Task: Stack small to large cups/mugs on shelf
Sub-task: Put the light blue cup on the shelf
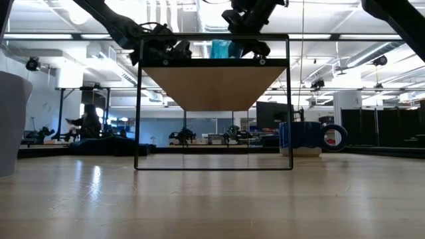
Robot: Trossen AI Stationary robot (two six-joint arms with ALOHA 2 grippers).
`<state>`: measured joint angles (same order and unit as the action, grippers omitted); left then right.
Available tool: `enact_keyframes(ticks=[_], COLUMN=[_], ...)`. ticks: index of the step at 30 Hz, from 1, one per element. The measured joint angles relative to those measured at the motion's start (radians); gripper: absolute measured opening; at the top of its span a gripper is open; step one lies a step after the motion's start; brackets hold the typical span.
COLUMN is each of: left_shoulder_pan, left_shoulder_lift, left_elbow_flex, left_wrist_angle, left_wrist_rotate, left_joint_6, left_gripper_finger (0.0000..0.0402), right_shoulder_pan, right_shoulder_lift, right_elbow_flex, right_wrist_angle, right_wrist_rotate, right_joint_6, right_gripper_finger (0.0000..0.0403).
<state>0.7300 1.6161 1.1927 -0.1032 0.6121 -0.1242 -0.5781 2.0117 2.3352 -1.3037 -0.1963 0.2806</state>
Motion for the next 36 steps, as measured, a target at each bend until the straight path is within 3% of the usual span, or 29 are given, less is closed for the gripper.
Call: enact_keyframes(ticks=[8, 27, 36], left_shoulder_pan=[-0.004, -0.018, -0.018], left_shoulder_lift=[-0.001, -0.001, -0.001], left_elbow_flex=[-0.005, -0.023, -0.037], left_wrist_angle=[0.017, 0.018, 0.015], left_wrist_rotate=[0.003, 0.004, 0.005], left_joint_6=[-0.022, -0.021, -0.016], left_gripper_finger=[0.0130, 0.0130, 0.0130], right_shoulder_pan=[-0.002, -0.003, -0.003], right_shoulder_lift=[0.000, 0.000, 0.000], right_elbow_flex=[0.000, 0.000, 0.007], right_wrist_angle=[0.042, 0.089, 0.136], right_wrist_rotate=[0.007, 0.013, 0.013], right_joint_6=[0.000, 0.017, 0.026], right_gripper_finger=[0.0122, 0.0101, 0.0120])
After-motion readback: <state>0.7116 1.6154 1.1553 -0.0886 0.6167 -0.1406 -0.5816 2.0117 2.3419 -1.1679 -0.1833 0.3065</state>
